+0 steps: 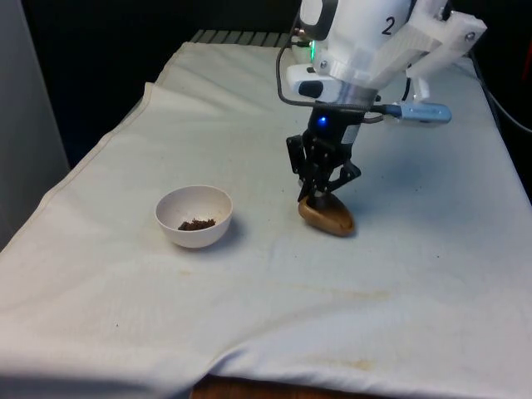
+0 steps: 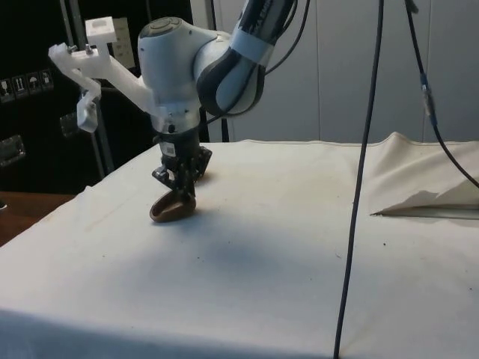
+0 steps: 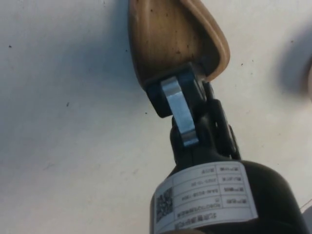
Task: Pour the coffee beans from the cup into the bowl.
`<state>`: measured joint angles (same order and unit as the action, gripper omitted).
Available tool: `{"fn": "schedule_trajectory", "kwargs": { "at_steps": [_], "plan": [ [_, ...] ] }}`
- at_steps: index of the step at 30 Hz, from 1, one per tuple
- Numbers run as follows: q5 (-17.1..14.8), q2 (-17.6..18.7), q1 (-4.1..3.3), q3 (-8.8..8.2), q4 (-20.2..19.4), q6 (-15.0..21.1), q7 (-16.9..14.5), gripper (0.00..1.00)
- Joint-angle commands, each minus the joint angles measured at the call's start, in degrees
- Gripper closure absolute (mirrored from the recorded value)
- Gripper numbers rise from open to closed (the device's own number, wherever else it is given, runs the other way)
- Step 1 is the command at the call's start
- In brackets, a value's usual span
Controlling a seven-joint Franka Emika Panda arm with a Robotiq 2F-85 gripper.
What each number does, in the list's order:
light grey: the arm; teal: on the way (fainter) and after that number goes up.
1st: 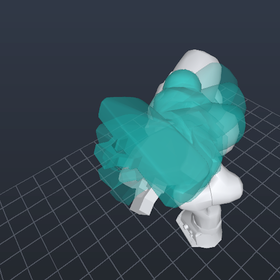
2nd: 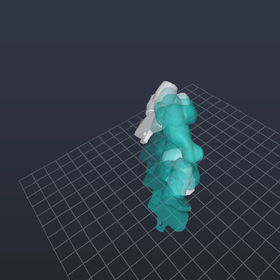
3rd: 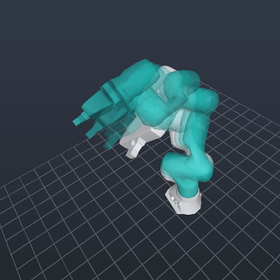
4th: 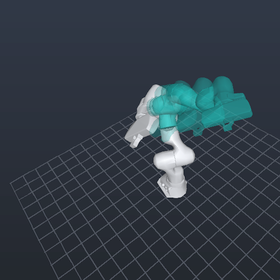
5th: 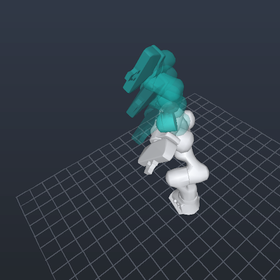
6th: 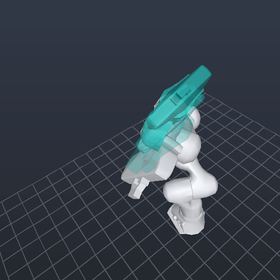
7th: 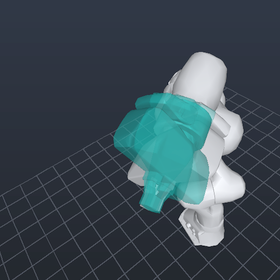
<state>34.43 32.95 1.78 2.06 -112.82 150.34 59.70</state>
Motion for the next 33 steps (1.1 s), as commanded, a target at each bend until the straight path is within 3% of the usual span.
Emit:
{"fn": "schedule_trajectory", "kwargs": {
  "at_steps": [1,2,3,4,6,7,13,14,15,19,21,22,23,30,31,32,33],
  "plan": [
    [-0.92,-0.23,0.86,0.8,-0.74,1.15,-0.86,0.97],
    [-1.15,-0.29,0.86,0.69,-0.8,1.43,-1.03,0.89],
    [-0.52,0.0,0.0,-0.11,-0.17,0.57,-0.4,0.85],
    [-1.38,-0.29,0.8,0.63,-0.86,1.6,-1.2,0.85],
    [-1.6,-0.29,0.8,0.57,-0.92,1.78,-1.32,0.74],
    [-1.72,-0.23,0.8,0.52,-0.97,1.95,-1.38,0.63],
    [-2.18,-0.29,0.8,0.4,-1.09,2.29,-1.66,0.32],
    [-1.49,0.0,0.06,-0.29,-0.4,1.38,-0.92,0.27],
    [-2.23,-0.29,0.74,0.4,-1.09,2.35,-1.66,0.27],
    [-2.41,-1.32,0.8,0.4,-1.32,1.66,-2.01,0.01],
    [-2.46,-2.18,0.74,0.29,-1.49,1.09,-2.12,0.0],
    [-1.55,-0.97,0.06,-0.52,-0.63,1.38,-1.15,0.0],
    [-2.46,-2.52,0.74,0.17,-1.6,0.86,-2.12,0.0],
    [-2.58,-5.84,0.63,-0.11,-2.18,-1.66,-2.41,0.0],
    [-1.6,-5.5,0.06,-0.69,-1.78,-1.72,-1.49,0.0],
    [-2.58,-6.19,0.63,-0.11,-2.18,-2.01,-2.41,0.0],
    [-2.58,-6.59,0.63,-0.17,-2.23,-2.29,-2.46,0.0]
  ]
}}
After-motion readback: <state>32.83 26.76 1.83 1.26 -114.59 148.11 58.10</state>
